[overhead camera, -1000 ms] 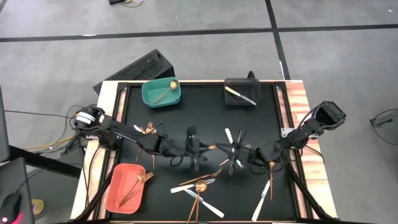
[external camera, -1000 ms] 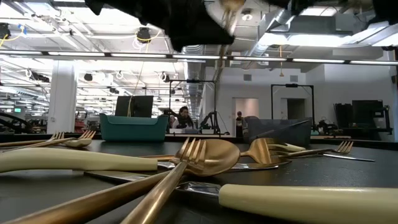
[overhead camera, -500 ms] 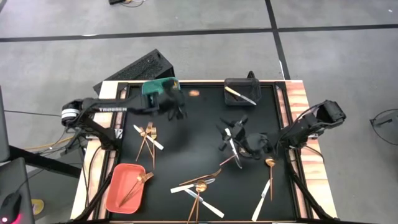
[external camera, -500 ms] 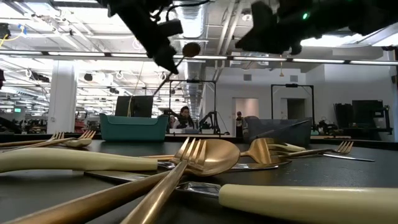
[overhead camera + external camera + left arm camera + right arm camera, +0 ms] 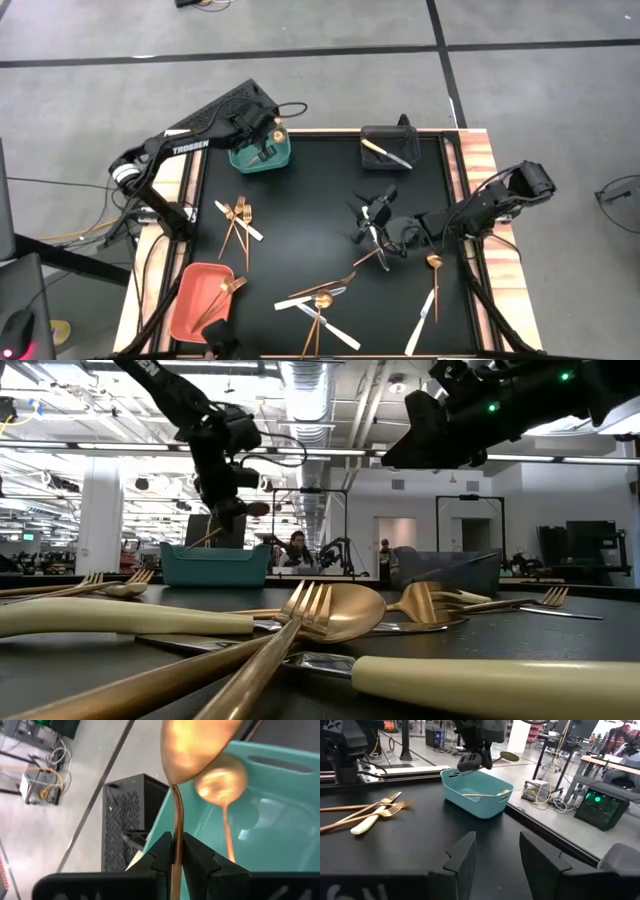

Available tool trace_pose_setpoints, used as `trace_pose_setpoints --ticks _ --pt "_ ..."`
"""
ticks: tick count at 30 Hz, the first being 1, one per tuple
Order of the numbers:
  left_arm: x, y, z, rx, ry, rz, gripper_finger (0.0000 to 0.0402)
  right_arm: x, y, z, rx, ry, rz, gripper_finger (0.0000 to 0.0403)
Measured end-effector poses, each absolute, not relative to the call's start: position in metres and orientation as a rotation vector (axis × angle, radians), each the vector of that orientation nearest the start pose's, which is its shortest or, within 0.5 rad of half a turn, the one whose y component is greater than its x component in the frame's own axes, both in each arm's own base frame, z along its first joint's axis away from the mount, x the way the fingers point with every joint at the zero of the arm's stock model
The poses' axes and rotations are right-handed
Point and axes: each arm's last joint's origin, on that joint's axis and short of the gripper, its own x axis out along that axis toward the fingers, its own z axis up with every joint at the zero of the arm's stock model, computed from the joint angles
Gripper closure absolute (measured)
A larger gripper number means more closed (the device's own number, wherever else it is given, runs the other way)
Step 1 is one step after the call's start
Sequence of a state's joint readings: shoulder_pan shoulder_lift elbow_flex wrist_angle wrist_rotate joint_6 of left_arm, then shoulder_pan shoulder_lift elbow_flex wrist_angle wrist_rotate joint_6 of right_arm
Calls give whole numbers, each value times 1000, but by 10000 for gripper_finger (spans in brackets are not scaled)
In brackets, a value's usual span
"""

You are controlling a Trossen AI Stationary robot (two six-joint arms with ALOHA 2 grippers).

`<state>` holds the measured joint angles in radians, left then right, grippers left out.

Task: Sort silverware by color (type)
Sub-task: Put the gold spoon into the green bin, then put the yellow knife into the black bin

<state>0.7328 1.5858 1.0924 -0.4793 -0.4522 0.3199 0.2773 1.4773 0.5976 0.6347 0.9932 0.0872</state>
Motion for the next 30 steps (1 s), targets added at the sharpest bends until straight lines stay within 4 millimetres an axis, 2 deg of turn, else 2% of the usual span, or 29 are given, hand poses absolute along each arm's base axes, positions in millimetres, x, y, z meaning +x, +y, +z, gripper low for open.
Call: trace_pose_setpoints --ticks 8,12,15,21,30 --pt "231 219 223 113 1220 877 316 275 52 195 -55 169 -724 232" --pt "235 214 223 81 1200 891 279 275 52 195 -28 162 -727 232" --pt "241 207 223 49 1169 892 266 275 52 194 -8 160 -730 232" --pt "267 180 224 10 1061 729 264 275 53 191 29 179 -687 233" --pt "307 122 231 68 909 574 263 275 56 190 38 188 -620 233"
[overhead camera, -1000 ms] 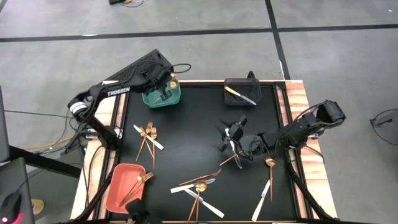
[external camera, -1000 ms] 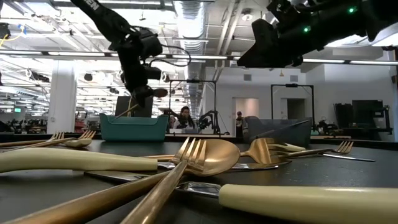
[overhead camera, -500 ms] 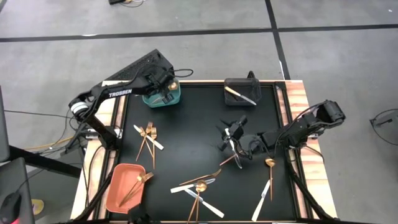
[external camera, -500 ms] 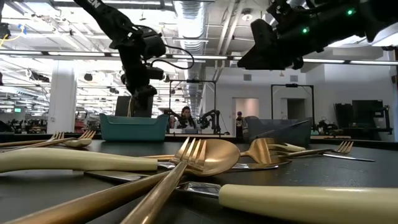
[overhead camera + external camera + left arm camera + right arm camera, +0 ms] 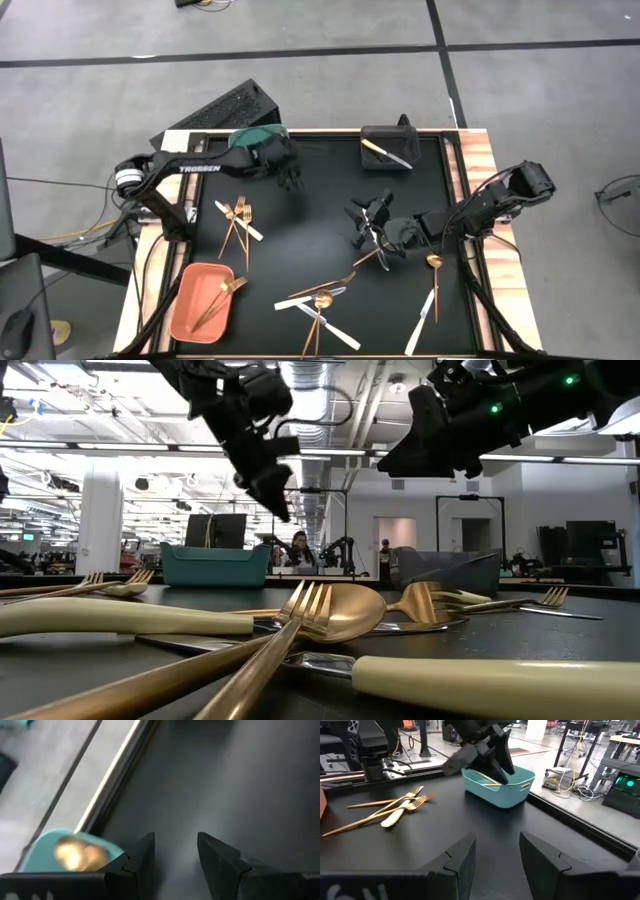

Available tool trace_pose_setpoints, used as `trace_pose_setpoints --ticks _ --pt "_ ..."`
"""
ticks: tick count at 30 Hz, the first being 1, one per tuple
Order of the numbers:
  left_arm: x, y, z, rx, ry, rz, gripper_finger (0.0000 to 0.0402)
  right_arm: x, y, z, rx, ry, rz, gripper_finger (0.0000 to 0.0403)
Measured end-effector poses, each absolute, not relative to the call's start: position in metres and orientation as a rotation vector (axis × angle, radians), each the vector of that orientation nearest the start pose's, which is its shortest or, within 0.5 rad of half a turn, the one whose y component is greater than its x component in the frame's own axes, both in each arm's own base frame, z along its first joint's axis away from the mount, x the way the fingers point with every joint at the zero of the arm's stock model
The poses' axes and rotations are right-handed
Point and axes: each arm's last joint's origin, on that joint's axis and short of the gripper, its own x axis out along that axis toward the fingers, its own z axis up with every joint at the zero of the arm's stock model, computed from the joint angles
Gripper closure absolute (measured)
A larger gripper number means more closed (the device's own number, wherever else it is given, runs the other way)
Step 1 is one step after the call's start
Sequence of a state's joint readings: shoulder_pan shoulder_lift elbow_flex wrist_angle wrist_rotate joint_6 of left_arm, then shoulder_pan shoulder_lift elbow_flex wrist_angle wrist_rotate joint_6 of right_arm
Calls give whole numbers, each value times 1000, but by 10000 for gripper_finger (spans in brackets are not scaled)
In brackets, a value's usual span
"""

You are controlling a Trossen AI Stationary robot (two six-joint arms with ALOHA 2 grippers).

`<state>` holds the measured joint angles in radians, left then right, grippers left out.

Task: Sort silverware by color (type)
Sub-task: Put the yellow knife into the black bin

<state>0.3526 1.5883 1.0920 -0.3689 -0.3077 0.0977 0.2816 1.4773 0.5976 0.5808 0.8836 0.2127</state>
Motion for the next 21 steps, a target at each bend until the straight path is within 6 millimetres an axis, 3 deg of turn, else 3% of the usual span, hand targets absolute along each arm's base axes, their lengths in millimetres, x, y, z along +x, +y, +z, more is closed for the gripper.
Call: trace_pose_setpoints --ticks 11,21 --pt "336 53 238 80 730 413 263 278 61 189 72 227 -402 233" --pt "339 12 220 47 562 322 263 277 69 189 152 222 -352 233"
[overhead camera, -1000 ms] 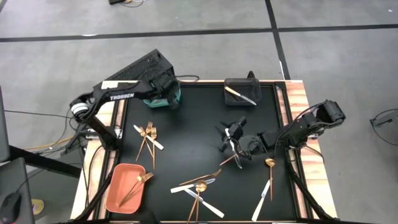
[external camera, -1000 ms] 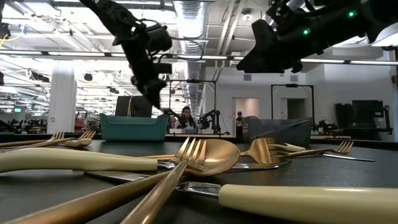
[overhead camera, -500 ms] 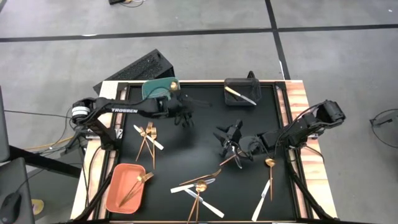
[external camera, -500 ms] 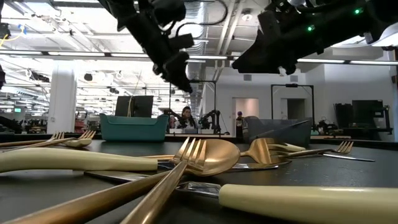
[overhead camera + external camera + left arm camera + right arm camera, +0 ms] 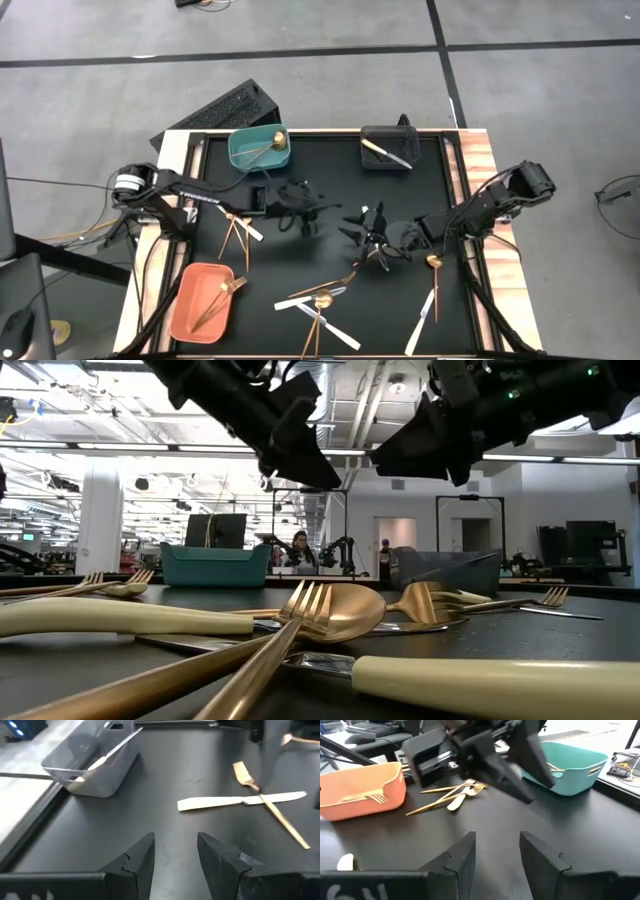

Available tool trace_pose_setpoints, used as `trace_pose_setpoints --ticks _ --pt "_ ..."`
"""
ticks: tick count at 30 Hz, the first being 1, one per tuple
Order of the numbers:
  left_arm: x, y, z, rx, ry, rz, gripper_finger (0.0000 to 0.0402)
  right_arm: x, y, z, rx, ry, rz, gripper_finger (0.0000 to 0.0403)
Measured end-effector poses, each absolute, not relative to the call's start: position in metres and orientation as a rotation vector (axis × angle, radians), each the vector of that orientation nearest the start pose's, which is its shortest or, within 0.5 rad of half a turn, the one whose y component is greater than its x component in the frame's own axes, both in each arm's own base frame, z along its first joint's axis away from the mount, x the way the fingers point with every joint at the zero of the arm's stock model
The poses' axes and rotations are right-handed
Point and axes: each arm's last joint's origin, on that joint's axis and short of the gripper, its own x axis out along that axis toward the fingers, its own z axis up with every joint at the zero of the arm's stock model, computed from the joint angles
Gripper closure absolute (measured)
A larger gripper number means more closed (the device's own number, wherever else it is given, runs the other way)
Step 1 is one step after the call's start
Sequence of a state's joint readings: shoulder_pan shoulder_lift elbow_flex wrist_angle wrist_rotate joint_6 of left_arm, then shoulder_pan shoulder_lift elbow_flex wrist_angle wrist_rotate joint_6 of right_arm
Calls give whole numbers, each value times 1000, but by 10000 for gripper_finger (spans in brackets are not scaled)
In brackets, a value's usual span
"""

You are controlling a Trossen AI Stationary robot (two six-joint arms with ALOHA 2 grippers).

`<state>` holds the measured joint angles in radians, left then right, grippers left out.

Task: Sort silverware by color (type)
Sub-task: Put the yellow knife into the black bin

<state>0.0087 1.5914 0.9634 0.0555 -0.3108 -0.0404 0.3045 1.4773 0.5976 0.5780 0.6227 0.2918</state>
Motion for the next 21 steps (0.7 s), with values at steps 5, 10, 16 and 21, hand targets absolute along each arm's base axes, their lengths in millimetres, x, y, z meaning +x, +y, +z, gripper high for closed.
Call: trace_pose_setpoints --ticks 5,10,16,21 --pt "336 5 212 12 500 316 263 275 74 187 151 244 -331 233" --pt "330 5 200 -1 481 318 263 274 78 186 154 248 -319 233" --pt "327 1 182 -55 491 323 263 273 78 182 220 287 -289 233" --pt "328 -9 174 -51 503 295 263 271 76 177 249 337 -311 233"
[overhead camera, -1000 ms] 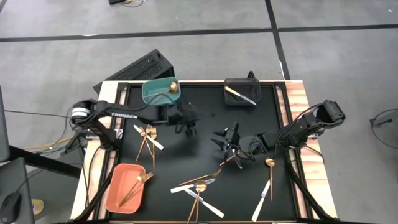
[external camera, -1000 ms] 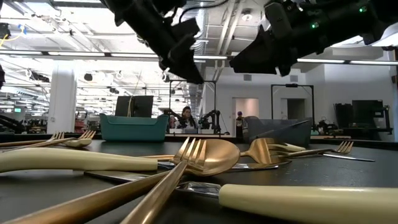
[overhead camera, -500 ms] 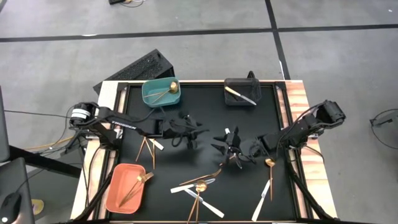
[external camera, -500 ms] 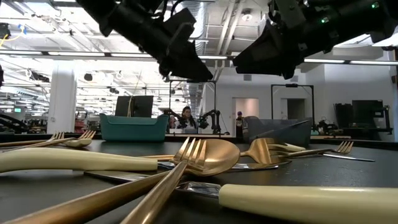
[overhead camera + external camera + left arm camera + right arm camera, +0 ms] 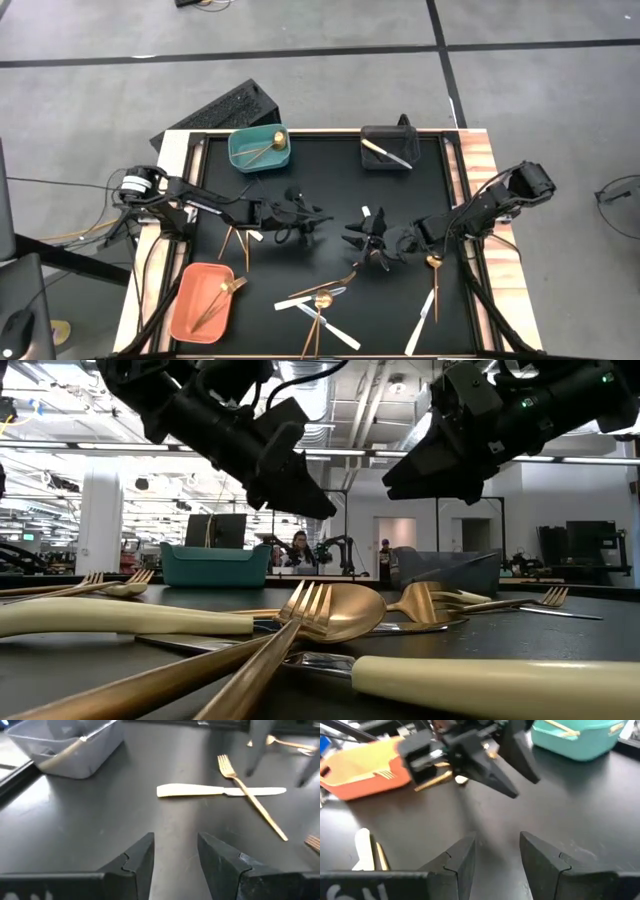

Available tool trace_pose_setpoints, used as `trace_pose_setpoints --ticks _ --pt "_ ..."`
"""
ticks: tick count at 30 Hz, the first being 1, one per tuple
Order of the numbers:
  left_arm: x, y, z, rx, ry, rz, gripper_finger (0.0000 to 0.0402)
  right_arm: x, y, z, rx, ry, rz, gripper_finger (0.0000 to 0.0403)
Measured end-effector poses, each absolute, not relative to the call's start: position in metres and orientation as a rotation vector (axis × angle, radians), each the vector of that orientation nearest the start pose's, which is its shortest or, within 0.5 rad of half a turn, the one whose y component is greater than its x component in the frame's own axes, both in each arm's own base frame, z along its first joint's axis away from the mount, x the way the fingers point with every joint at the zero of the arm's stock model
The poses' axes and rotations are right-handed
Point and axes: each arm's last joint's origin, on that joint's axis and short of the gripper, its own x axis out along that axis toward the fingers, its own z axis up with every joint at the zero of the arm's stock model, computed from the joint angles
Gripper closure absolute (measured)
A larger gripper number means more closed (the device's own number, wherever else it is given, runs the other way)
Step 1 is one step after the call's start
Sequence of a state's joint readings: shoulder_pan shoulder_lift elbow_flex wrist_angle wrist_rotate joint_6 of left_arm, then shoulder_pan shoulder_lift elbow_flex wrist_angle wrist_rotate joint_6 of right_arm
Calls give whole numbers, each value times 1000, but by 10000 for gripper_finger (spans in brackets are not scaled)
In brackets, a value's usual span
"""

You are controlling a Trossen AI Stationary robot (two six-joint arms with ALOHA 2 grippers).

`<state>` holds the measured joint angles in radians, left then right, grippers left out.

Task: Sort silverware by color (type)
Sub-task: Put the yellow knife into the black bin

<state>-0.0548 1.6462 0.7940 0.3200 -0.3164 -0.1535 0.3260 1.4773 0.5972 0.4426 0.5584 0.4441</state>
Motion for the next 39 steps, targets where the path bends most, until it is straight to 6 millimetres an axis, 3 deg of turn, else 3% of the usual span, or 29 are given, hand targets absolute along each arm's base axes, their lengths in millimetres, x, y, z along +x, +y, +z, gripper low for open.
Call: trace_pose_setpoints --ticks 17,39 --pt "334 -18 153 -51 541 281 263 272 68 174 277 361 -342 233" --pt "334 -18 153 -44 543 283 263 273 60 172 274 372 -374 233"
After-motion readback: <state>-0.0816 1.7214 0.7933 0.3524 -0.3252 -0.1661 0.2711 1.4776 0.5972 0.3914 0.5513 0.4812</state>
